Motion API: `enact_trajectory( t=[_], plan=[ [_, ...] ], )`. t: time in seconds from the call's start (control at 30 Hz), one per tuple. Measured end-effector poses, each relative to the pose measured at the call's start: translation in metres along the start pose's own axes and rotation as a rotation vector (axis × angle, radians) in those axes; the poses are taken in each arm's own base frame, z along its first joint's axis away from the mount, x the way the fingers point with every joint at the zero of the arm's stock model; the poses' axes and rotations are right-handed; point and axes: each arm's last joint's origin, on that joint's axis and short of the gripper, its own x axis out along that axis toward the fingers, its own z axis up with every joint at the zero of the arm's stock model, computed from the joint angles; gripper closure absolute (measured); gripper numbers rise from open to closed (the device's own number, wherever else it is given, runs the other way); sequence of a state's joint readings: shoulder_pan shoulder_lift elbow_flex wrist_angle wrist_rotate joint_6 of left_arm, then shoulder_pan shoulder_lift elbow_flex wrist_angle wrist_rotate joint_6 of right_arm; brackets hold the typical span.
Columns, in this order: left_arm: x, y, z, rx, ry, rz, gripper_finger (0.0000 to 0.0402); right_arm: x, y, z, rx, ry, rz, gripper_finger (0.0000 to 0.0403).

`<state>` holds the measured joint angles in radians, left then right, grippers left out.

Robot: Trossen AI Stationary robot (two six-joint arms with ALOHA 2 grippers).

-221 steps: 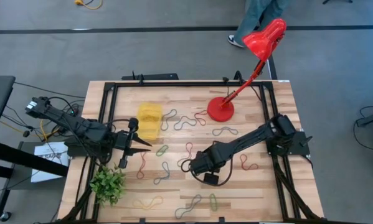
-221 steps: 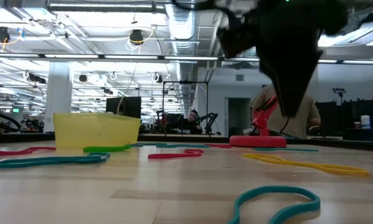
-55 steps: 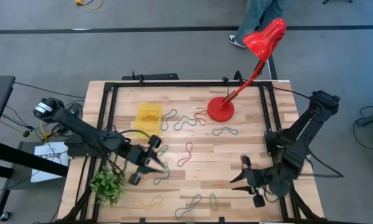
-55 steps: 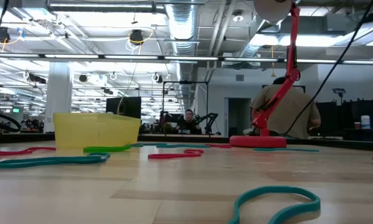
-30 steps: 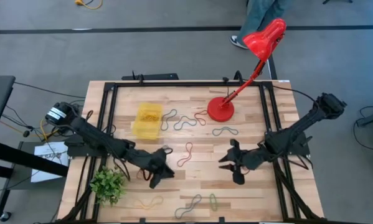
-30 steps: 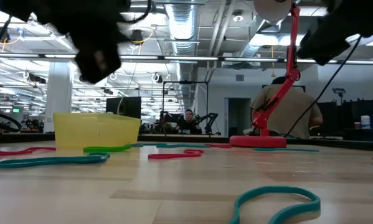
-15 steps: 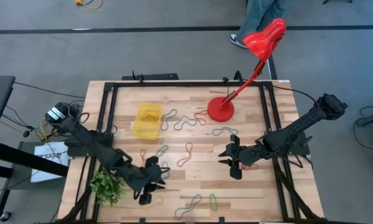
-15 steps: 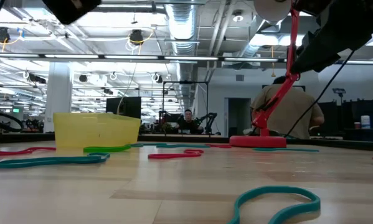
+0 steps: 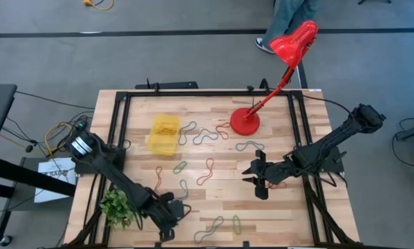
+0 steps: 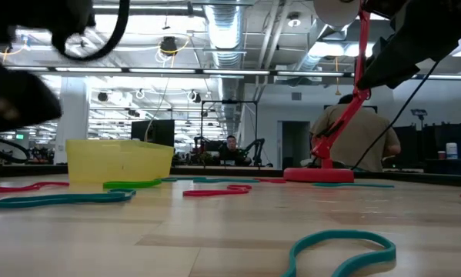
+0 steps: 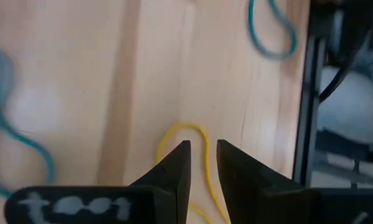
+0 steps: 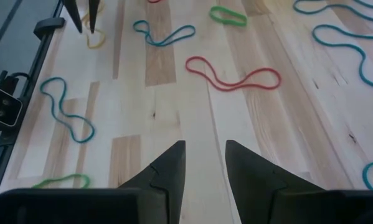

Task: Pick and place items into bin
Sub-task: Put the yellow rubber band into the yellow bin

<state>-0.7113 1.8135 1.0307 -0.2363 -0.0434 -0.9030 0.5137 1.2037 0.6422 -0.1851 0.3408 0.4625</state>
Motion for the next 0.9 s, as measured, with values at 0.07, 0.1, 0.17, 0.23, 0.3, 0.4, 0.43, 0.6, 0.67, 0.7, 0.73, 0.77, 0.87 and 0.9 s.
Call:
enact_trajectory(
  t=[0.07,0.1,0.17,0.23,0.3,0.4,0.43,0.6,0.67,0.7,0.73,0.77,0.87,0.9],
  plan=[
    [0.0055,-0.0015,-0.0001,0.0,0.038,0.003,0.0335,0.0,0.0001,0.0003,0.001,-0.003,0.001,0.0295],
    [0.0078,-0.0034,0.001,0.003,0.042,-0.001,0.0335,0.0,0.0002,0.0003,0.001,-0.003,0.002,0.0295],
    [0.0108,-0.0048,0.001,0.021,0.056,0.013,0.0335,0.0,0.0003,0.0006,0.002,-0.006,0.003,0.0295],
    [0.0125,-0.0049,0.0012,0.025,0.073,0.042,0.0335,0.0,0.0003,0.0005,0.002,-0.005,0.003,0.0296],
    [0.0112,-0.0045,0.0013,0.027,0.091,0.078,0.0335,0.0,0.0003,0.0006,0.002,-0.006,0.003,0.0295],
    [0.0085,-0.0044,0.0023,0.03,0.095,0.121,0.0335,0.0001,0.0003,0.0006,0.003,-0.006,0.003,0.0295],
    [0.0074,-0.0048,0.0029,0.031,0.095,0.133,0.0335,0.0001,0.0003,0.0005,0.002,-0.005,0.003,0.0295],
    [0.0057,-0.0067,0.0052,0.041,0.079,0.145,0.0335,0.0001,0.0003,0.0005,0.002,-0.005,0.003,0.0295],
    [0.0053,-0.0045,0.004,0.043,0.085,0.173,0.0335,0.0001,0.0003,0.0005,0.002,-0.005,0.003,0.0295],
    [0.0053,-0.0038,0.0035,0.043,0.089,0.181,0.0335,0.0001,0.0003,0.0005,0.002,-0.005,0.003,0.0295],
    [0.0054,-0.0029,0.0029,0.043,0.092,0.188,0.0335,0.0001,0.0003,0.0005,0.002,-0.005,0.003,0.0295],
    [0.0059,-0.0019,0.0022,0.044,0.093,0.193,0.0335,0.0001,0.0003,0.0005,0.002,-0.005,0.003,0.0295],
    [0.0068,0.0005,0.0012,0.047,0.077,0.218,0.0335,0.0001,0.0003,0.0005,0.002,-0.005,0.003,0.0295],
    [0.0068,0.0008,0.0014,0.049,0.067,0.228,0.0335,0.0001,0.0003,0.0005,0.003,-0.005,0.003,0.0295]
  ],
)
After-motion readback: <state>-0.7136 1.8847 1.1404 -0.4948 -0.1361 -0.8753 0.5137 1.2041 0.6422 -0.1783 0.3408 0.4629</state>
